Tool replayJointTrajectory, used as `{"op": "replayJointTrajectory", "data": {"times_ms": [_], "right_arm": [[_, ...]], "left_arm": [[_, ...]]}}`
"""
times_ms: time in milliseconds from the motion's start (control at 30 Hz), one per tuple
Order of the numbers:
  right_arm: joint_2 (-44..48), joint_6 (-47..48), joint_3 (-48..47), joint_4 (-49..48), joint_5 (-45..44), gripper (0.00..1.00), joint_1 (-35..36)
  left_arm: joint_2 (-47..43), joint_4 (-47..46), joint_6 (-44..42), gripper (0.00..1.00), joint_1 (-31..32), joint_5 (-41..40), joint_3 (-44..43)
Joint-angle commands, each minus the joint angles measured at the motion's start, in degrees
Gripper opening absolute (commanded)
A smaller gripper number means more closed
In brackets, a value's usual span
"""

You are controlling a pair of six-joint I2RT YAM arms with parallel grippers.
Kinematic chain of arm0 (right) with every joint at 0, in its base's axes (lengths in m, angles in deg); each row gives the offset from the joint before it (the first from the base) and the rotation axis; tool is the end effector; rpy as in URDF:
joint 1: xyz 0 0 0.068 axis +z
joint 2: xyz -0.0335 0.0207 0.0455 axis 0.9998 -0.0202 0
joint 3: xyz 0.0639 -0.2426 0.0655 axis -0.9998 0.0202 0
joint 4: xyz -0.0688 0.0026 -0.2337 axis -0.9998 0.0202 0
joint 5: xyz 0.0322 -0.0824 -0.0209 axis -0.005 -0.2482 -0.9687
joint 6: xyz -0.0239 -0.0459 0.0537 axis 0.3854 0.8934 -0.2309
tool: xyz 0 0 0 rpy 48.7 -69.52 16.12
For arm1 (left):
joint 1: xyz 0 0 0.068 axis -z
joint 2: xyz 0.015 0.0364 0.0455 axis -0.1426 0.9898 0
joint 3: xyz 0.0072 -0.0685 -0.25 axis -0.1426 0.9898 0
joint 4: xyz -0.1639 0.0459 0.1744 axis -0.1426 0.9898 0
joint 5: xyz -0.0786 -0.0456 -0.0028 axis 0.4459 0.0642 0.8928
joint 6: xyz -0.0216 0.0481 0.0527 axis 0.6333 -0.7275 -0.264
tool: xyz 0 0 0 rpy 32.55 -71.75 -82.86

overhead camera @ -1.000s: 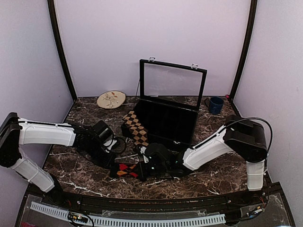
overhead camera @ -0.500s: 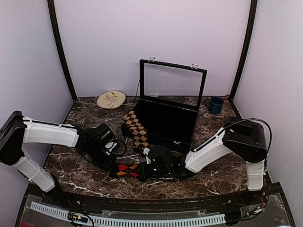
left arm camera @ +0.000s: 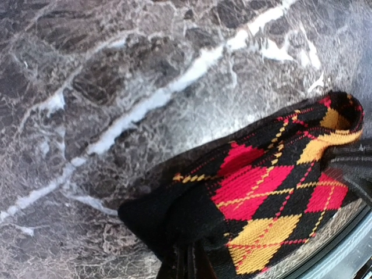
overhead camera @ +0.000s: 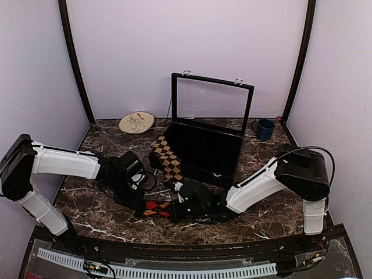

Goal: Roll the socks
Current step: Adjust the sock at the center of the board, then pick up the sock from the center of the board.

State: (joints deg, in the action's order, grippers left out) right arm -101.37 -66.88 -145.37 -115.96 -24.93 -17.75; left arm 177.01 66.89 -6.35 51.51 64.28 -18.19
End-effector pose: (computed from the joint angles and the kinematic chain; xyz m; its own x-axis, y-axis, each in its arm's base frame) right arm 0.1355 0.3845 0.0927 -0.7937 -0.1075 -0.5987 -0.5157 0.6410 0.5685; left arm 0.1805 -0.1855 0.1276 -0.9363 0.2907 -0.1971 0.3382 0.8976 -0.2829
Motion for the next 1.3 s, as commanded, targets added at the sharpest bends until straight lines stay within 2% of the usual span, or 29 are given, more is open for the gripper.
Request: {"op": "replayJointTrajectory", "data": {"times_ms": [0,100,300,367,633,767,867,1000,1267], "right_arm": [[-1.34,2.89,-0.4,12.82,-3.78,0.04,0.78],[-1.87,3.73,-1.44,14.29,-4.09,0.04,1.12],[-2.21,5.52,-3.05,16.52,-5.24,0.04,1.11],[-2.31,6.83,-3.67,17.46,-5.76,0.04,1.14],[-3.25,13.39,-7.35,20.74,-5.71,0.04,0.55],[-2.23,16.52,-7.9,21.59,-5.16,0.05,0.08],[-1.52,18.46,-8.53,22.39,-4.75,0.07,-0.27],[-1.49,23.25,-9.65,23.82,-3.38,0.08,-1.03],[-2.56,33.89,-15.88,27.18,-1.14,0.11,-2.99]], "left_arm": [[2.25,2.27,1.3,0.03,0.05,-4.94,-0.36],[1.8,2.83,2.0,0.12,-0.06,-5.96,-0.99],[-2.41,4.38,3.39,0.43,-0.04,-8.88,-3.22],[-3.42,5.09,3.39,0.46,-0.01,-9.26,-3.98],[-7.43,3.4,3.27,0.46,-0.06,-8.63,-3.39],[-11.28,-0.83,0.48,0.45,-0.07,-6.23,-2.23],[-12.0,-2.47,-2.72,0.38,-0.06,-3.34,-2.05],[-10.52,-3.58,-4.43,0.2,0.02,1.08,-0.64],[-11.31,-8.03,-4.23,0.18,0.11,3.77,3.57]]}}
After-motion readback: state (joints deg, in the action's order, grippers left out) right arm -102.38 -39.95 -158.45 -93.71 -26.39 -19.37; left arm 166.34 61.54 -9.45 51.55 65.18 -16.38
